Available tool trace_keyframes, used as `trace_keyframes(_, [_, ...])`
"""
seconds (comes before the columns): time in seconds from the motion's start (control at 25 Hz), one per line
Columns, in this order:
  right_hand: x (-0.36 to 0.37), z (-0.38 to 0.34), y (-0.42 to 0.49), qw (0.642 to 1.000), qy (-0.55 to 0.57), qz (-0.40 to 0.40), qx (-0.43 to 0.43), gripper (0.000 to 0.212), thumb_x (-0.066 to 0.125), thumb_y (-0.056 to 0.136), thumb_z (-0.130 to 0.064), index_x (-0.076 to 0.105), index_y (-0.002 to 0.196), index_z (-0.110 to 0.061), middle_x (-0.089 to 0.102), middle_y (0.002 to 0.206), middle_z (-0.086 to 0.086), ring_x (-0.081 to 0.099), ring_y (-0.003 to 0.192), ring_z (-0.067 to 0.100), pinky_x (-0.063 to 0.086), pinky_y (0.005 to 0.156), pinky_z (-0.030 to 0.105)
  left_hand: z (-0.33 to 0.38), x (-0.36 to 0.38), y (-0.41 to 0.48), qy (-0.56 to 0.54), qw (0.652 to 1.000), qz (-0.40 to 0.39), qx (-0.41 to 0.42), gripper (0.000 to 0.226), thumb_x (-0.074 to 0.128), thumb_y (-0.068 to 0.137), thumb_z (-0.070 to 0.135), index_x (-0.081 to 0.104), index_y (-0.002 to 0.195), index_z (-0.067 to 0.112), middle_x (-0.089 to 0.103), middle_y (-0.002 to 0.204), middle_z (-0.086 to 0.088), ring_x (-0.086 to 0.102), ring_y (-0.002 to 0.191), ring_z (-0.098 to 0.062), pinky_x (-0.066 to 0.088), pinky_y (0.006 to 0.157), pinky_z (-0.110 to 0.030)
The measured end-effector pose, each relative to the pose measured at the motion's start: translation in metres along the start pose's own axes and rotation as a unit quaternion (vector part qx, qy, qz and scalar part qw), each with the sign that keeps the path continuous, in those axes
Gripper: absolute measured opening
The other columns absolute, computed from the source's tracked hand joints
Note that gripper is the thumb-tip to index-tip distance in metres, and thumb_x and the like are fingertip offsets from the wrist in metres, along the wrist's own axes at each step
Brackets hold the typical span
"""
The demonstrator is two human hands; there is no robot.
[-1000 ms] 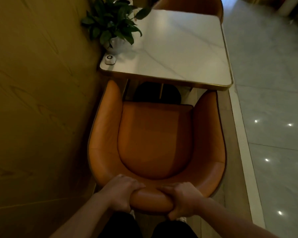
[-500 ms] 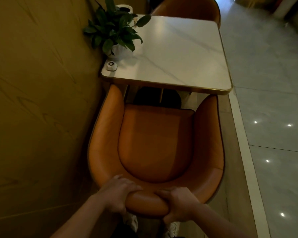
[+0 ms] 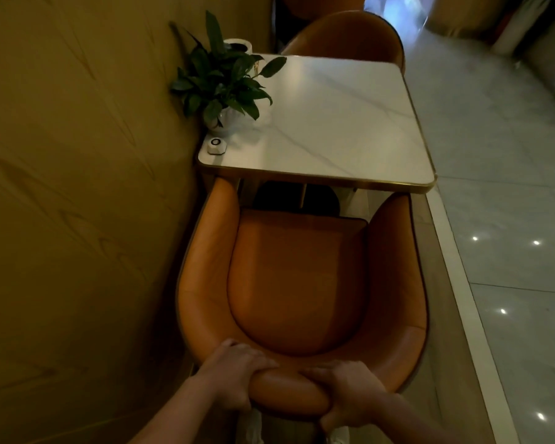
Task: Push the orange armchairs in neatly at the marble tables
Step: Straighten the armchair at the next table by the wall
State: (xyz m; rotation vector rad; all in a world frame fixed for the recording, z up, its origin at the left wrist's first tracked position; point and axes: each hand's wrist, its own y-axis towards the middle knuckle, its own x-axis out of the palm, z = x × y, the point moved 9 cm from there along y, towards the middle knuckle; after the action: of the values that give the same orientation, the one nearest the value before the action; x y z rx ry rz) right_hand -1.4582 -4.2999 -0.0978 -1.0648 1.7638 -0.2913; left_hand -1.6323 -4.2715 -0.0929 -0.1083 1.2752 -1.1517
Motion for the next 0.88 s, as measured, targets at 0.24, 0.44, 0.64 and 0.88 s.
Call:
trace_keyframes(0.24, [-0.018, 0.008, 0.002, 1.0, -0.02, 0.013, 0.01, 0.098, 0.069, 0.065, -0.07, 0.024, 0.15, -0.049, 0.049, 0.147, -0.012, 0.051, 0.128, 0.016, 0.045, 0.101, 0.036, -0.004, -0.011, 0.014, 0.008, 1.0, 0.021, -0.006, 0.093, 0.076, 0.068, 0.052, 0.029, 0.148, 0.046, 0.042, 0.151, 0.015, 0.036, 0.138, -0.016, 0.023, 0.11, -0.044])
trace_keyframes(0.44, [-0.018, 0.013, -0.003, 0.999, -0.024, 0.015, 0.021, 0.102, 0.064, 0.067, -0.081, 0.021, 0.152, -0.046, 0.041, 0.153, -0.012, 0.045, 0.134, 0.016, 0.041, 0.105, 0.038, -0.004, -0.009, 0.015, 0.018, 0.999, 0.041, -0.006, 0.098, 0.072, 0.065, 0.067, 0.024, 0.149, 0.047, 0.04, 0.151, 0.013, 0.036, 0.137, -0.016, 0.019, 0.112, -0.043])
trace_keyframes(0.64, [-0.019, 0.011, -0.014, 0.994, -0.044, 0.091, 0.051, 0.091, 0.03, 0.079, -0.091, 0.033, 0.15, -0.035, 0.045, 0.151, -0.005, 0.044, 0.133, 0.018, 0.035, 0.107, 0.039, -0.007, -0.005, 0.013, 0.005, 0.999, 0.029, -0.033, 0.1, 0.024, 0.068, 0.099, 0.027, 0.151, 0.043, 0.038, 0.154, 0.009, 0.031, 0.141, -0.017, 0.011, 0.119, -0.048])
trace_keyframes(0.88, [-0.025, 0.011, -0.009, 0.992, -0.053, 0.102, 0.044, 0.092, 0.029, 0.077, -0.092, 0.042, 0.147, -0.034, 0.052, 0.145, -0.006, 0.051, 0.127, 0.018, 0.04, 0.101, 0.037, -0.006, -0.017, 0.019, -0.026, 0.98, 0.163, -0.114, 0.074, 0.009, 0.087, 0.073, 0.06, 0.127, 0.038, 0.061, 0.131, 0.012, 0.05, 0.124, -0.01, 0.02, 0.112, -0.041])
